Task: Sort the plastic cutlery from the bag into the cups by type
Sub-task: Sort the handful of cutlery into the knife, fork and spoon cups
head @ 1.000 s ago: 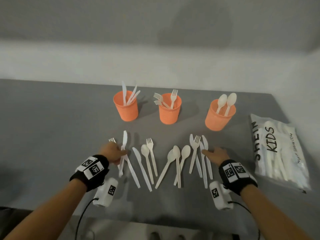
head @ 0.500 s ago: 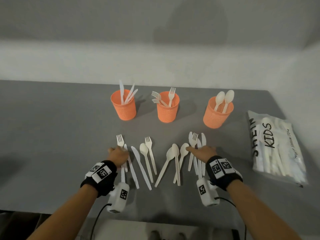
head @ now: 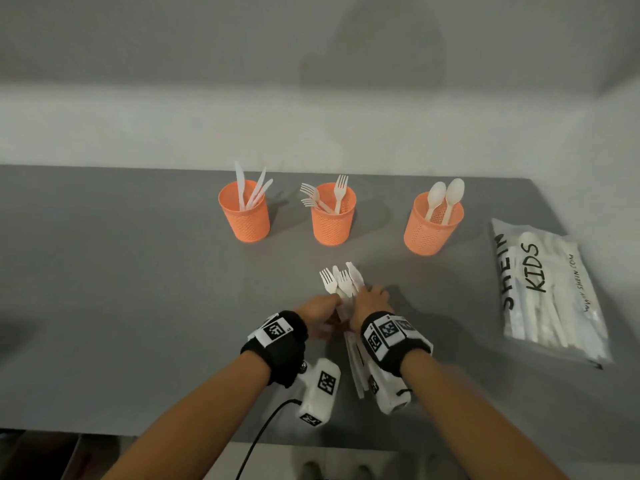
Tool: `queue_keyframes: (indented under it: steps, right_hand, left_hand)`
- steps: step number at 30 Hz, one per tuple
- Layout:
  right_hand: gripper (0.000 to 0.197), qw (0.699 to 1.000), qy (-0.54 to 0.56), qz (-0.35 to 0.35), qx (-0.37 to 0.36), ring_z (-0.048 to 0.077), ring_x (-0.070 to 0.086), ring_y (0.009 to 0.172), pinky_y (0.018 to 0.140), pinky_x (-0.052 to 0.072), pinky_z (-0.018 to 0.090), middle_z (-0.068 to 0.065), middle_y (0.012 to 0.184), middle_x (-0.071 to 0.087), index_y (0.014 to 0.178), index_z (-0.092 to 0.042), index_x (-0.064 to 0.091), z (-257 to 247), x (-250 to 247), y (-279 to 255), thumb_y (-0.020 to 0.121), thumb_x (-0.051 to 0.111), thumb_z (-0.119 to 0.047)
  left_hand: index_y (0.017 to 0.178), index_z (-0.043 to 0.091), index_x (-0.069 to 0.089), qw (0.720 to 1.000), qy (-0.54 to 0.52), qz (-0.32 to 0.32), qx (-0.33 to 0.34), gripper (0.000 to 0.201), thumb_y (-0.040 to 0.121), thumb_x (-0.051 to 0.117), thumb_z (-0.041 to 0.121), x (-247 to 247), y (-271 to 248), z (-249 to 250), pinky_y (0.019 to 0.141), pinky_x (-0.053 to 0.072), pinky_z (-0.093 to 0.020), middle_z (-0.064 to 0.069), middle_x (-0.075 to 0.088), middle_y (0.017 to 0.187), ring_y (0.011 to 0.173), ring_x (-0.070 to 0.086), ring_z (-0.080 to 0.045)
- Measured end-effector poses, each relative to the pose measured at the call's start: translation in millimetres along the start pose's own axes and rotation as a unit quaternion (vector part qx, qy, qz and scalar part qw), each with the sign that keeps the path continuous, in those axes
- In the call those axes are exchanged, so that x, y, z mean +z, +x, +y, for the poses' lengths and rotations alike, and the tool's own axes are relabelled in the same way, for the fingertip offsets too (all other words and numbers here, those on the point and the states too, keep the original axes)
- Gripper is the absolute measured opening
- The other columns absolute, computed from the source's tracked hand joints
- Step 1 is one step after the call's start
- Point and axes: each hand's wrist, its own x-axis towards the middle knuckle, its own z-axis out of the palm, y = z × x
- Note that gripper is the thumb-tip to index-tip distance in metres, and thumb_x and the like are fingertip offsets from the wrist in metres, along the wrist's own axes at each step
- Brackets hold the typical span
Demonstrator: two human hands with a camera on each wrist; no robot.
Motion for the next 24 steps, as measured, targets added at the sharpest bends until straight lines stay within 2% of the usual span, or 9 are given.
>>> queue_keyframes:
  steps: [2,6,9,11,14,18,24]
  right_hand:
    - [0.076,1.0,-0.01,0.006,-0.008,0.03,0.032,0.129,0.098,0.042,0.036,0.017,0.138,0.032,0.133,-0.002,0.032,-1.5,-0.3,-0.4,0.075,0.075,-0.023]
    - [0.063,0.999,-0.026,0.017,-0.018,0.033,0.035,0.131,0.102,0.039,0.035,0.021,0.138,0.036,0.131,0.0,0.035,-1.9,-2.6,3.2,0.079,0.069,-0.014]
    - [0.05,0.998,-0.043,0.024,-0.031,0.033,0.044,0.125,0.098,0.043,0.033,0.019,0.133,0.046,0.124,-0.001,0.046,-1.4,-4.5,5.1,0.08,0.067,-0.013]
    - [0.044,0.997,-0.06,0.029,-0.048,0.032,0.048,0.122,0.096,0.044,0.034,0.019,0.13,0.05,0.121,-0.002,0.05,-1.0,-4.3,4.2,0.081,0.066,-0.011]
    - [0.045,0.995,-0.074,0.038,-0.062,0.032,0.046,0.123,0.097,0.044,0.034,0.018,0.132,0.047,0.123,-0.002,0.049,-0.8,-1.7,2.6,0.081,0.065,-0.007]
    - [0.045,0.99,-0.095,0.052,-0.086,0.031,0.049,0.122,0.095,0.045,0.034,0.017,0.129,0.052,0.121,-0.003,0.049,-0.5,0.5,1.1,0.08,0.066,-0.005]
    - [0.045,0.979,-0.139,0.089,-0.118,0.032,0.048,0.121,0.097,0.043,0.037,0.017,0.129,0.051,0.123,-0.005,0.045,1.6,4.9,-3.7,0.082,0.064,-0.005]
  left_hand:
    - [0.071,0.012,0.05,0.999,-0.037,-0.004,-0.007,0.023,0.091,0.042,0.019,-2.7,0.8,0.3,0.064,0.041,-0.026,-0.004,0.054,0.07,0.065,0.051,-0.016]
    - [0.067,0.012,0.051,0.996,-0.092,-0.018,-0.011,0.025,0.09,0.045,0.021,-4.4,3.4,-5.7,0.065,0.04,-0.026,0.0,0.057,0.057,0.064,0.05,-0.015]
    - [0.073,0.011,0.055,0.99,-0.137,-0.032,-0.003,0.021,0.09,0.044,0.02,-1.7,3.3,-10.3,0.071,0.041,-0.027,-0.002,0.057,0.065,0.07,0.051,-0.016]
    - [0.074,0.011,0.057,0.986,-0.16,-0.053,0.001,0.022,0.089,0.043,0.02,1.7,2.3,-13.1,0.067,0.039,-0.025,-0.003,0.054,0.072,0.07,0.048,-0.014]
    - [0.073,0.013,0.053,0.979,-0.19,-0.075,0.002,0.022,0.088,0.041,0.023,4.6,3.9,-17.1,0.061,0.035,-0.023,-0.003,0.045,0.072,0.065,0.044,-0.013]
    - [0.071,0.013,0.052,0.976,-0.204,-0.081,0.008,0.017,0.082,0.046,0.025,3.8,-1.5,-20.9,0.062,0.039,-0.023,-0.004,0.047,0.073,0.066,0.046,-0.014]
    - [0.081,0.013,0.06,0.977,-0.197,-0.08,0.014,0.027,0.091,0.038,0.024,4.6,-5.7,-29.2,0.074,0.043,-0.026,-0.001,0.062,0.077,0.079,0.055,-0.015]
